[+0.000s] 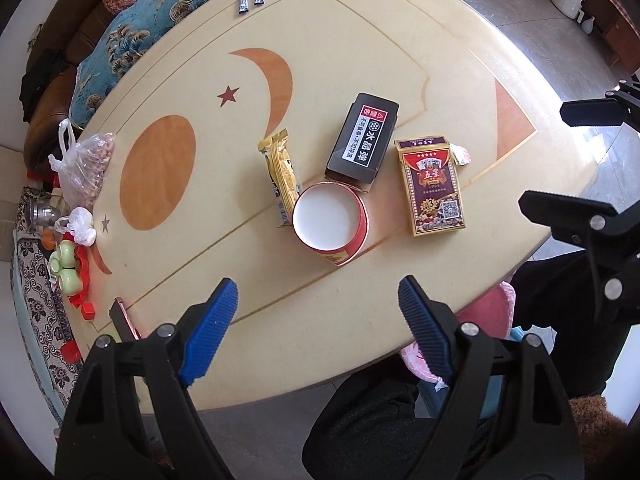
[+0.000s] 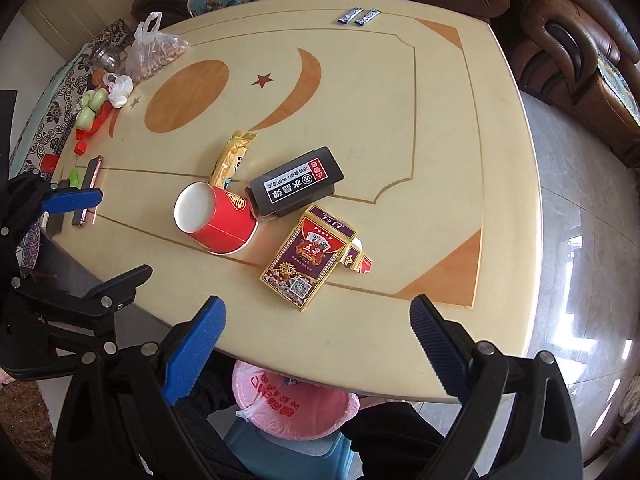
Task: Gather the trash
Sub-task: 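Raise both tools out of the bin and move back over the table, then close left gripper on the red paper cup while right gripper closes on the playing-card box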
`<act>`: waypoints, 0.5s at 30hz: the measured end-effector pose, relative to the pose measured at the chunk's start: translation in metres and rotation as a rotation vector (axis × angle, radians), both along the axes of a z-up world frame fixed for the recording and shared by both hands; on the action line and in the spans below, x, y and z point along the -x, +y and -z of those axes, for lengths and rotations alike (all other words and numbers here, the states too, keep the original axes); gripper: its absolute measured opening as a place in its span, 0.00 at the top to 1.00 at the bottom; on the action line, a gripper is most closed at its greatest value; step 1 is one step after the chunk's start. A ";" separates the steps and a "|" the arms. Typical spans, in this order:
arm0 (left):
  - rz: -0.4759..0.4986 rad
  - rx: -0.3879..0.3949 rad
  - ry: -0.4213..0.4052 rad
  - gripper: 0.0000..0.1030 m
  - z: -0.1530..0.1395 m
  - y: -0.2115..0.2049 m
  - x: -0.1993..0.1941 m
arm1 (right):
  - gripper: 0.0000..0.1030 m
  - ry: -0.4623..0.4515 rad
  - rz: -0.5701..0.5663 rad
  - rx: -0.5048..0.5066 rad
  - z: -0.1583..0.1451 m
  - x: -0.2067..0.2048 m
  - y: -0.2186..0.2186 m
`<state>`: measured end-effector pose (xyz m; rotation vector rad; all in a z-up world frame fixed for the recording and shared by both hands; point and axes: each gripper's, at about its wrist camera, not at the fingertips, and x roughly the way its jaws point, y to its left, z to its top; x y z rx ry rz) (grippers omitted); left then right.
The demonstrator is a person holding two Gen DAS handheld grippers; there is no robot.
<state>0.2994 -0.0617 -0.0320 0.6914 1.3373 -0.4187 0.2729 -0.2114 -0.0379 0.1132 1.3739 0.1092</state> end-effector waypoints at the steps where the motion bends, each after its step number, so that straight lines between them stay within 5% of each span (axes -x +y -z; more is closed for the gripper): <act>1: 0.001 -0.007 0.004 0.22 0.006 -0.001 -0.002 | 0.12 0.017 0.004 -0.007 0.007 -0.002 0.002; 15: -0.004 -0.023 0.088 0.22 0.068 -0.005 -0.032 | 0.12 0.179 0.153 -0.013 0.094 -0.043 -0.003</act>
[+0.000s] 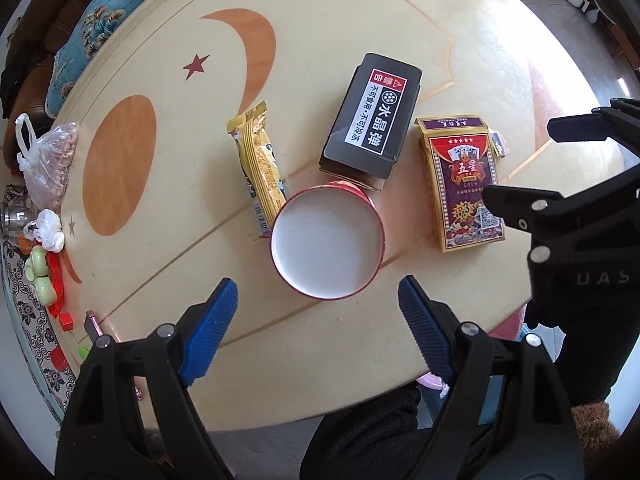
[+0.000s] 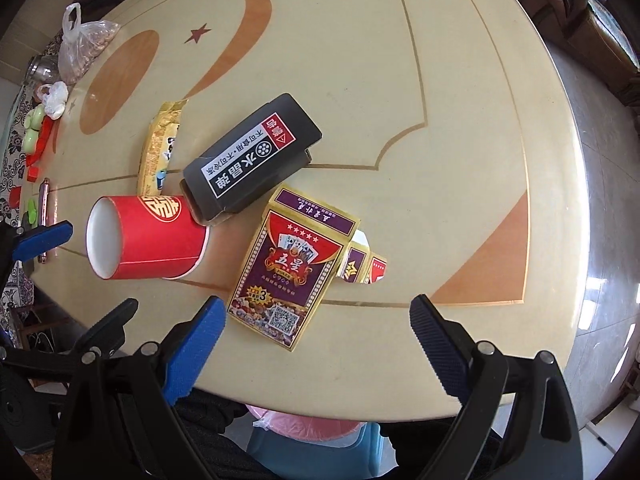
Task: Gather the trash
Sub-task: 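Close left gripper on the red paper cup while right gripper closes on the playing-card box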
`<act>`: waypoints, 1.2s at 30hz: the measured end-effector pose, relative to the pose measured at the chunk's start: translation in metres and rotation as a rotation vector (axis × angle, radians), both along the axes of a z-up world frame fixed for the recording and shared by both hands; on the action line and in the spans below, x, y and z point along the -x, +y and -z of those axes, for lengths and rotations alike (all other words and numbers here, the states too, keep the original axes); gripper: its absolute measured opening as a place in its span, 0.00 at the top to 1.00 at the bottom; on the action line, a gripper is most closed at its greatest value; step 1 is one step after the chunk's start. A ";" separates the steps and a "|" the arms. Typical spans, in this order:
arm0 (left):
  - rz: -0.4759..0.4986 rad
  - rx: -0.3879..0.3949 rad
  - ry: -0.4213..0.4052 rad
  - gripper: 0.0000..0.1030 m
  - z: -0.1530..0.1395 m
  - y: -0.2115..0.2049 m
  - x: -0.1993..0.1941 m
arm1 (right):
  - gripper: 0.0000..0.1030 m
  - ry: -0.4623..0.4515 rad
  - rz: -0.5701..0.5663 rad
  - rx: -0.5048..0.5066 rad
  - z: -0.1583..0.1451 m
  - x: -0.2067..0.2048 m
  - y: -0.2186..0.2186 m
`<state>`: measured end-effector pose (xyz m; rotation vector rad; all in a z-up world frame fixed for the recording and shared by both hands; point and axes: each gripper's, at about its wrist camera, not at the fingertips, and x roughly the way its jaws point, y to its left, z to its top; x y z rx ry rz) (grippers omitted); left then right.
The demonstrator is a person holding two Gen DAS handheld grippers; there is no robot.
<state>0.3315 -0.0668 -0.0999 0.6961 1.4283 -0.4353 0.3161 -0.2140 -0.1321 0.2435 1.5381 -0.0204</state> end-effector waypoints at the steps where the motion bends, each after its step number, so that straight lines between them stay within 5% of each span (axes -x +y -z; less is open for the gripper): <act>1: 0.000 0.002 0.001 0.22 0.002 0.000 -0.002 | 0.12 0.006 0.012 -0.006 0.005 -0.003 -0.001; 16: 0.016 0.032 0.036 0.22 0.029 0.000 -0.018 | 0.12 0.060 0.151 -0.006 0.051 -0.024 0.001; 25: -0.006 0.056 0.061 0.22 0.038 0.007 -0.027 | 0.10 0.044 0.122 0.145 0.058 -0.034 0.025; 36: -0.039 0.067 0.083 0.22 0.043 0.004 -0.031 | 0.10 0.033 0.143 0.142 0.056 -0.037 0.027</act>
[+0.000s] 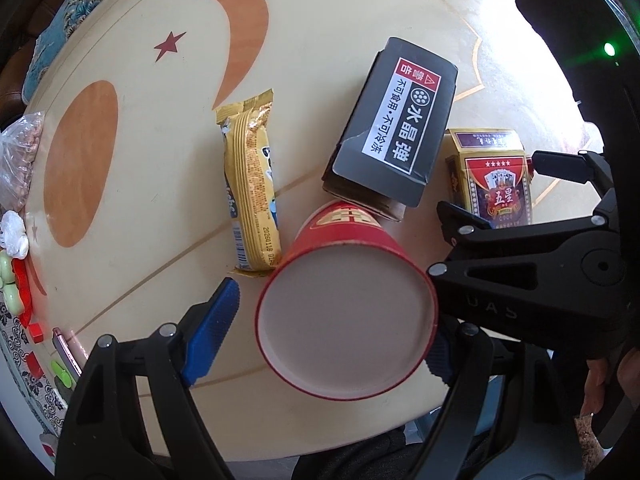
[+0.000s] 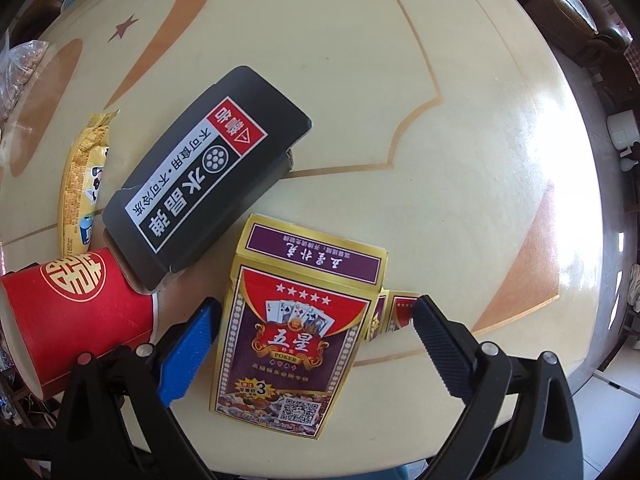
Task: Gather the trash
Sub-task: 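Close left gripper on the red paper cup while right gripper closes on the playing-card box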
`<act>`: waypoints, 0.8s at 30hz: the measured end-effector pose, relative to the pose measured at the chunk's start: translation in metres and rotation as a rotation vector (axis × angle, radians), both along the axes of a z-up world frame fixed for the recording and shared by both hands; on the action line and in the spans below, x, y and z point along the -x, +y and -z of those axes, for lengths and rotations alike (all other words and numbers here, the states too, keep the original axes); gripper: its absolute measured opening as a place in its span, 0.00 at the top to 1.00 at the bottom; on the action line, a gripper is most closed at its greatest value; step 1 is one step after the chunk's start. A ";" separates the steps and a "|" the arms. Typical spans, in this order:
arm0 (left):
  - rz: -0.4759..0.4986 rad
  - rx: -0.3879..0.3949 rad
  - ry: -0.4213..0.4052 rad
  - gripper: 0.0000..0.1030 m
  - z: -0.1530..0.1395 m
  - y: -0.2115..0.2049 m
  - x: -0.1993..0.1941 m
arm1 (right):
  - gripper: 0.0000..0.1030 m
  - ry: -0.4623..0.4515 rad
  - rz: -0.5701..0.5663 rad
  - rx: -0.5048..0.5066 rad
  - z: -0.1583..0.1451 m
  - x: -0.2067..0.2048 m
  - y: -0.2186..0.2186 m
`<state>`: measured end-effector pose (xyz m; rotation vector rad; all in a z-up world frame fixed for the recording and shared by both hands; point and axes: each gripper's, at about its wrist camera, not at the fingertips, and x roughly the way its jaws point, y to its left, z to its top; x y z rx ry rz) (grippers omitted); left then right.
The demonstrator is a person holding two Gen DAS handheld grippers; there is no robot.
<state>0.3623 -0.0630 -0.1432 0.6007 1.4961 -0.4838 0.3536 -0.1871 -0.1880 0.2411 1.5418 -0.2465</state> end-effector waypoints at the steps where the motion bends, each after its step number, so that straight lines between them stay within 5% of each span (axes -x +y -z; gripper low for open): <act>1: -0.004 0.002 0.003 0.22 0.001 0.001 0.000 | 0.10 -0.003 -0.001 0.002 0.000 0.002 -0.002; 5: -0.012 0.001 0.002 0.27 0.003 0.004 0.001 | 0.16 -0.016 -0.019 0.004 -0.002 0.007 -0.002; 9: -0.025 0.010 0.021 0.36 0.004 0.006 0.002 | 0.35 -0.024 -0.061 0.012 -0.011 0.012 0.003; 14: -0.017 -0.003 0.017 0.47 0.003 0.000 0.011 | 0.36 -0.032 -0.088 0.004 -0.012 0.017 0.005; 24: -0.049 0.016 -0.014 0.52 -0.010 0.011 0.010 | 0.38 -0.060 -0.123 -0.034 -0.032 0.037 -0.012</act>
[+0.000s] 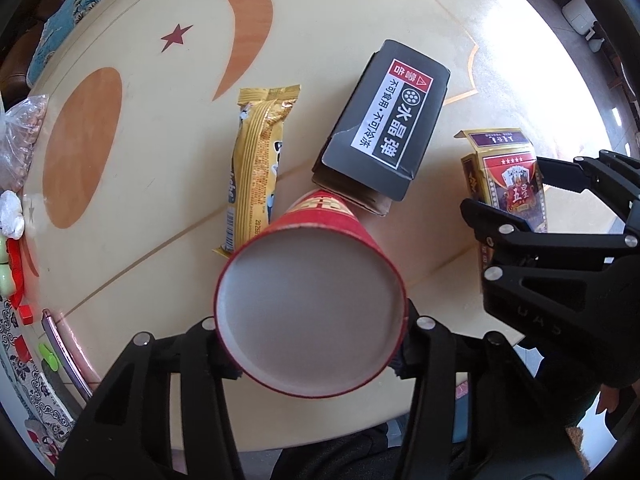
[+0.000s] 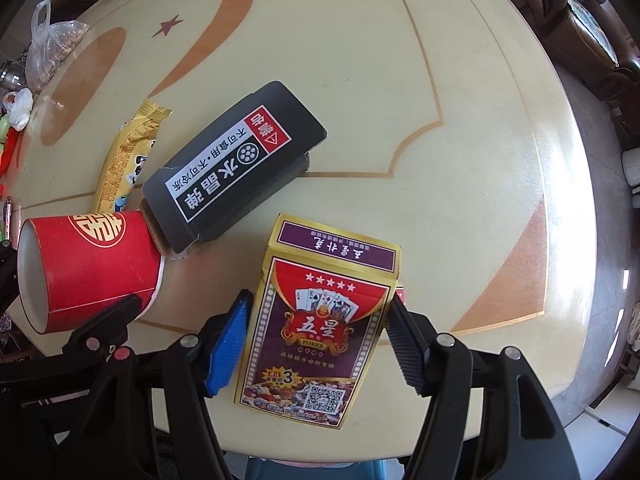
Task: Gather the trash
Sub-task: 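Close left gripper on the red paper cup while right gripper closes on the playing-card box, then carry the red cup in left gripper while right gripper carries the card box over the bin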
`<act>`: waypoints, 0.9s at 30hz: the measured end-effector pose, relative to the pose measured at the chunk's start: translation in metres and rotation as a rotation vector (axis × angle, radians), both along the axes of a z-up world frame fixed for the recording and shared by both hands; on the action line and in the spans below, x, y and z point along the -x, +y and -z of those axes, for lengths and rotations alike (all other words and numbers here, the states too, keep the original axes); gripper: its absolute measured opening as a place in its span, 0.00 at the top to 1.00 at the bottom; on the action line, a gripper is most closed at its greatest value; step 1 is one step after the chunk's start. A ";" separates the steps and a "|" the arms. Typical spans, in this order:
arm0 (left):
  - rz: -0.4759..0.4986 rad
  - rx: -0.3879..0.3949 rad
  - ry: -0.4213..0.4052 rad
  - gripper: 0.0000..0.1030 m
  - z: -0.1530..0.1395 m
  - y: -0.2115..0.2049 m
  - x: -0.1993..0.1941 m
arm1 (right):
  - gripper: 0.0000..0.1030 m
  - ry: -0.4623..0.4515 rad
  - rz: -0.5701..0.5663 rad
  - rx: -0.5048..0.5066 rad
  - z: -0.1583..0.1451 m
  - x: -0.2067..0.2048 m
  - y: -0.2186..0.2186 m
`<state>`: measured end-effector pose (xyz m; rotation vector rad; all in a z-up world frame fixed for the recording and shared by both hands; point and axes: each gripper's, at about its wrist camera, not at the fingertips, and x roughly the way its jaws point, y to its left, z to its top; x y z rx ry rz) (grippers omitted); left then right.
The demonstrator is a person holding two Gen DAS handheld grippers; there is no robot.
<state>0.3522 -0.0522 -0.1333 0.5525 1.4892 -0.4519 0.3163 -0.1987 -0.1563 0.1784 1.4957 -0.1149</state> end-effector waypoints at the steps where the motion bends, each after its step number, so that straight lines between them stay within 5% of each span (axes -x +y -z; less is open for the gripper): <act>1: 0.002 -0.001 -0.004 0.52 -0.001 0.002 0.000 | 0.38 -0.005 -0.005 0.001 -0.003 0.003 -0.002; 13: -0.020 -0.005 -0.056 0.52 -0.015 0.022 0.016 | 0.38 -0.069 -0.065 0.018 -0.041 0.027 0.003; 27: -0.036 0.021 -0.172 0.52 -0.087 0.026 0.089 | 0.38 -0.176 -0.162 0.012 -0.096 0.069 0.000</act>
